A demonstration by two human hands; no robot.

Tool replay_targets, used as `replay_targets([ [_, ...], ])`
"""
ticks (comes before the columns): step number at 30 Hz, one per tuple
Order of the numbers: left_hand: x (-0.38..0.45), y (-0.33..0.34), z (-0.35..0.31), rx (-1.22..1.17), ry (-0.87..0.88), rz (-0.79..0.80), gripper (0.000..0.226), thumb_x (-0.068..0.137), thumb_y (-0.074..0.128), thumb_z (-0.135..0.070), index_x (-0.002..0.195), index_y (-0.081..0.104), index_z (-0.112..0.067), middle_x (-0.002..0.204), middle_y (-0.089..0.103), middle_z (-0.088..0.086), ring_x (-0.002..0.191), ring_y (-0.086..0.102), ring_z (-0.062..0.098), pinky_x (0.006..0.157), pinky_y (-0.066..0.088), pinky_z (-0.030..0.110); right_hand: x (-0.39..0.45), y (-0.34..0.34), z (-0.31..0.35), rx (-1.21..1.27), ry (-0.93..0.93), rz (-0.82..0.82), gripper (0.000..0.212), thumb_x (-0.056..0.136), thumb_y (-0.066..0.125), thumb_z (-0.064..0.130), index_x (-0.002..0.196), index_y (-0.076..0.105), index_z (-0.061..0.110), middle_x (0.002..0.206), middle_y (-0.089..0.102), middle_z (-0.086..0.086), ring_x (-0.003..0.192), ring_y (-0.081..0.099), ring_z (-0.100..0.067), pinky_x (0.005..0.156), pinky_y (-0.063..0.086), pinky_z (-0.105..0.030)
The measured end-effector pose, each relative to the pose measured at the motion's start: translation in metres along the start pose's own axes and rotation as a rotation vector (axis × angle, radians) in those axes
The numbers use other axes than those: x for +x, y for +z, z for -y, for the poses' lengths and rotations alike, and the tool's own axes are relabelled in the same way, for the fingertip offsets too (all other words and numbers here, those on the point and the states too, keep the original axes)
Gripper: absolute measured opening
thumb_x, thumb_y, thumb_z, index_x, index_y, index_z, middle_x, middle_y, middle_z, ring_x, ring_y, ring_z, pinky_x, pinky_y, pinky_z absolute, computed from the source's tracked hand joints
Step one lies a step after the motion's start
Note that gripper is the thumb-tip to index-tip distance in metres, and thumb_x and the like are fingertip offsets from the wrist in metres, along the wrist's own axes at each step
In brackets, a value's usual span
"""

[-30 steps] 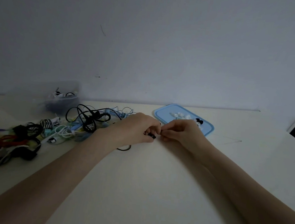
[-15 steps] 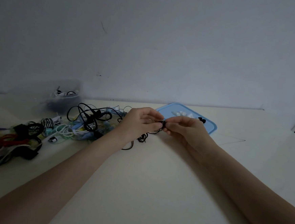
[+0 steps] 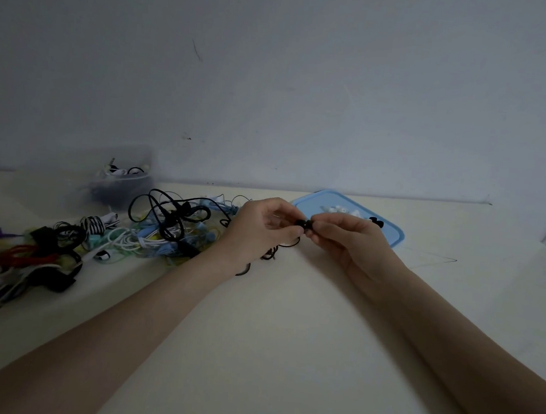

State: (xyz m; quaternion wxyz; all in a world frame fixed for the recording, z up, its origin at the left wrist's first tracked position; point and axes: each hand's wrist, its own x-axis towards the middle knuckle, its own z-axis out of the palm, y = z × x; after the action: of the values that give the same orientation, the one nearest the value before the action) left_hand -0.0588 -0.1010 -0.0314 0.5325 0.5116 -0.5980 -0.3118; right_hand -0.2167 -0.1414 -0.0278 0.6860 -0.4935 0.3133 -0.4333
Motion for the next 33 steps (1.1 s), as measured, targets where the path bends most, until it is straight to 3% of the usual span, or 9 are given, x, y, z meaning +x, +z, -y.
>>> replay_targets([
  [7, 0.001, -0.002, 0.001, 0.023, 0.042, 0.029, 0.023, 0.077, 0.068, 0.006, 0.082, 0.064, -0.017, 0.078, 0.066, -0.005, 0.069, 0.062, -0.005, 0.07, 0.047, 0.009, 0.0, -0.001, 0.0, -0.001, 0.015, 0.005, 0.008, 0.081, 0.059, -0.006, 0.082, 0.066, -0.002, 0.067, 0.069, -0.004, 0.062, 0.064, -0.008, 0.065, 0.053, -0.015],
  [14, 0.001, -0.003, 0.001, 0.007, 0.029, 0.01, 0.02, 0.076, 0.068, 0.006, 0.085, 0.067, -0.012, 0.08, 0.067, -0.004, 0.069, 0.064, -0.004, 0.071, 0.048, 0.009, 0.0, -0.001, -0.001, 0.132, 0.051, 0.022, 0.019, 0.083, 0.054, -0.008, 0.077, 0.072, -0.003, 0.078, 0.072, -0.013, 0.074, 0.071, -0.015, 0.068, 0.055, -0.016],
  [18, 0.002, -0.004, 0.0, 0.012, 0.034, 0.032, 0.023, 0.078, 0.067, 0.007, 0.092, 0.067, -0.011, 0.083, 0.068, -0.002, 0.071, 0.065, -0.003, 0.074, 0.049, 0.01, -0.002, 0.0, 0.001, 0.113, 0.065, 0.027, 0.012, 0.083, 0.055, -0.008, 0.084, 0.066, -0.006, 0.072, 0.071, -0.009, 0.068, 0.069, -0.011, 0.063, 0.054, -0.013],
  [21, 0.001, -0.005, -0.002, 0.037, 0.049, 0.042, 0.027, 0.078, 0.067, 0.007, 0.095, 0.067, -0.013, 0.084, 0.068, -0.001, 0.073, 0.065, -0.002, 0.076, 0.049, 0.011, -0.001, 0.0, 0.001, 0.117, 0.062, 0.029, 0.015, 0.079, 0.058, -0.007, 0.073, 0.071, -0.003, 0.071, 0.071, -0.009, 0.067, 0.069, -0.012, 0.062, 0.054, -0.014],
  [25, 0.0, -0.005, -0.006, 0.093, 0.076, 0.048, 0.025, 0.078, 0.067, 0.006, 0.09, 0.068, -0.016, 0.085, 0.069, 0.006, 0.077, 0.065, 0.008, 0.078, 0.052, 0.015, -0.002, -0.002, 0.001, 0.113, 0.058, 0.036, 0.017, 0.077, 0.059, -0.006, 0.069, 0.072, 0.0, 0.07, 0.07, -0.009, 0.066, 0.069, -0.011, 0.062, 0.054, -0.014],
  [29, 0.0, -0.003, -0.006, 0.136, 0.083, 0.041, 0.022, 0.077, 0.069, 0.003, 0.085, 0.068, -0.018, 0.082, 0.069, 0.003, 0.074, 0.063, 0.006, 0.077, 0.052, 0.017, -0.001, -0.003, 0.001, 0.105, 0.064, 0.036, 0.018, 0.078, 0.059, -0.006, 0.066, 0.072, 0.001, 0.068, 0.069, -0.009, 0.065, 0.068, -0.011, 0.062, 0.054, -0.014],
  [33, 0.001, 0.004, -0.005, 0.117, 0.053, -0.076, 0.022, 0.077, 0.071, -0.001, 0.079, 0.067, -0.023, 0.078, 0.069, -0.004, 0.072, 0.064, 0.004, 0.074, 0.052, 0.016, 0.0, -0.001, 0.012, -0.109, -0.061, -0.01, 0.015, 0.083, 0.059, -0.007, 0.072, 0.067, 0.0, 0.063, 0.066, -0.006, 0.062, 0.064, -0.011, 0.068, 0.054, -0.016],
])
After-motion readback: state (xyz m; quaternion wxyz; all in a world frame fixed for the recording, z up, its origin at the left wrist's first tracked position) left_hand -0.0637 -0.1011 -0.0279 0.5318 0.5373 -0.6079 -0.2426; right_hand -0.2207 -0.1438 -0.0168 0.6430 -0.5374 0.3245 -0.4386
